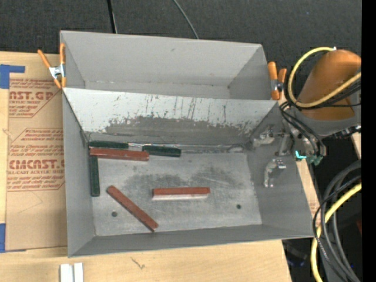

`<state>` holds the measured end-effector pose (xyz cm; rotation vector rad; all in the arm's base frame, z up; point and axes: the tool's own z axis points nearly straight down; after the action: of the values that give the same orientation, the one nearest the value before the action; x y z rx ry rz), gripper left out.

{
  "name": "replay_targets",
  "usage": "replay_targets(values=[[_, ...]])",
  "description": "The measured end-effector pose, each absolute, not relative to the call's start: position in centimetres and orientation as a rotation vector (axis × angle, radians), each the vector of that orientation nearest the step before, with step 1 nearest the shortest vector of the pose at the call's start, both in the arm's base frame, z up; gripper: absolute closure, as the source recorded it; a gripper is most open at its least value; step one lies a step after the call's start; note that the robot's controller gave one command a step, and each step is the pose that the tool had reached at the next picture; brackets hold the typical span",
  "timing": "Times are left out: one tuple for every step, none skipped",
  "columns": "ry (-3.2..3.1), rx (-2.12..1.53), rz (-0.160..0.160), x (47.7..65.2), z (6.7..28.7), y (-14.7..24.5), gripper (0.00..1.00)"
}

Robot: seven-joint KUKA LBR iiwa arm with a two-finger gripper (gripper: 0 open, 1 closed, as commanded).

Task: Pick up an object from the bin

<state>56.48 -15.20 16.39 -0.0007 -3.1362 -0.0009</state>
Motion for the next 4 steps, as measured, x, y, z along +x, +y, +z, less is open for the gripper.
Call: replay_targets(values=[[-3.144, 0.001, 0.001, 56.7, 16.8, -15.1, 0.00], [-3.147, 0.105, 0.004, 55.8, 12.3, -12.4, 0.00], [-3.140, -0.004, -0.002, 55.2, 9.6, -9.7, 0.00], [-3.136, 0.358, 0.006, 58.2, 7.6, -5.5, 1.00]])
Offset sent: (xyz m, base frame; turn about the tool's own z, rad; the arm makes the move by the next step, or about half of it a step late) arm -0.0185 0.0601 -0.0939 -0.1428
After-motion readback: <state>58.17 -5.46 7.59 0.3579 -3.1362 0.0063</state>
